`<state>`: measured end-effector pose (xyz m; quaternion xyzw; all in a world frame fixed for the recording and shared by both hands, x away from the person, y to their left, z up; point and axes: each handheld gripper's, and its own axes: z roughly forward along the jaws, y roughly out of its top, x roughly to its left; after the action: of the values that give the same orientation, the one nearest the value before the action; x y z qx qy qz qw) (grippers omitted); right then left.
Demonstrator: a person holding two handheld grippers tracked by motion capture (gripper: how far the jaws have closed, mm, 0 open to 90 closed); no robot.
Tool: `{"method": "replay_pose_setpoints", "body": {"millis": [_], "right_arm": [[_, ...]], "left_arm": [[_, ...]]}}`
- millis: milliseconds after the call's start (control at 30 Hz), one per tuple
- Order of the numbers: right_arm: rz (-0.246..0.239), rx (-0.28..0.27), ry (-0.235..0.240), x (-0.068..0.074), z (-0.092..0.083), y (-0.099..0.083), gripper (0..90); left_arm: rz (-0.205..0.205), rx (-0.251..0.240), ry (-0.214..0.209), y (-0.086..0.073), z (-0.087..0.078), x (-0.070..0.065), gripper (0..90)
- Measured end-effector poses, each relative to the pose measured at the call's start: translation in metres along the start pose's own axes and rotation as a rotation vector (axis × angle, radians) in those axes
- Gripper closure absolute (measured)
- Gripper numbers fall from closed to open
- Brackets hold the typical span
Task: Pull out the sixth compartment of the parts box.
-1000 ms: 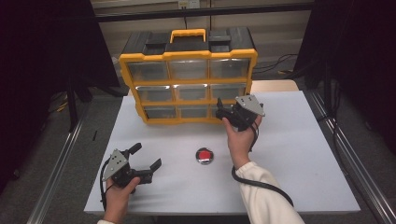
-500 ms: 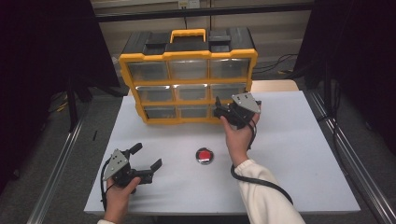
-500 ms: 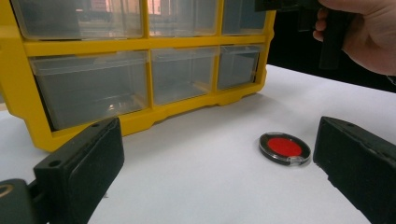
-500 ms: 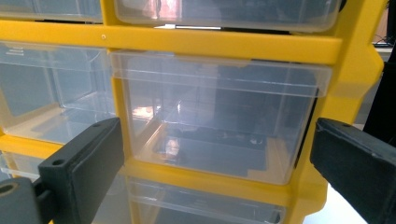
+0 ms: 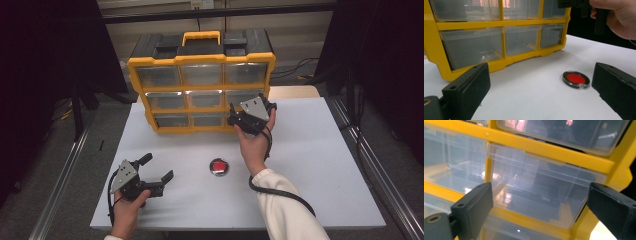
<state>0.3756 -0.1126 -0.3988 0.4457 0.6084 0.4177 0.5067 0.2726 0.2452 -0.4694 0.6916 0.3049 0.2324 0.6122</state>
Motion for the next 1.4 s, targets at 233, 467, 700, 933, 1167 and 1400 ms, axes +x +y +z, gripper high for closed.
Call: {"method": "replay_pose_setpoints", "body": {"millis": [233,467,700,933,1167,1400], "right_arm": [[-0.196,-0.039,-0.019,0.004,-0.001,0.004,12.8],[-0.432,-0.074,-0.046,0.011,-0.002,0.007,19.0],[-0.663,-0.105,-0.064,0.019,-0.003,0.011,29.0],[-0.820,-0.097,-0.055,0.023,0.000,0.013,39.7],[-0.952,-0.093,-0.051,0.026,0.000,0.014,45.8],[-1.056,-0.067,-0.060,0.028,0.004,0.013,51.7]], "left_arm": [[0.024,0.022,-0.005,0.000,-0.001,0.001,2.0],[0.018,0.018,-0.004,0.000,-0.001,0.001,2.0],[-0.002,-0.003,-0.001,0.000,0.001,-0.001,2.0],[0.020,0.019,-0.003,0.000,-0.001,0.001,2.0],[-0.003,0.000,0.000,-0.001,0.001,-0.001,2.0],[0.025,0.019,-0.002,0.000,-0.001,0.001,2.0]]}}
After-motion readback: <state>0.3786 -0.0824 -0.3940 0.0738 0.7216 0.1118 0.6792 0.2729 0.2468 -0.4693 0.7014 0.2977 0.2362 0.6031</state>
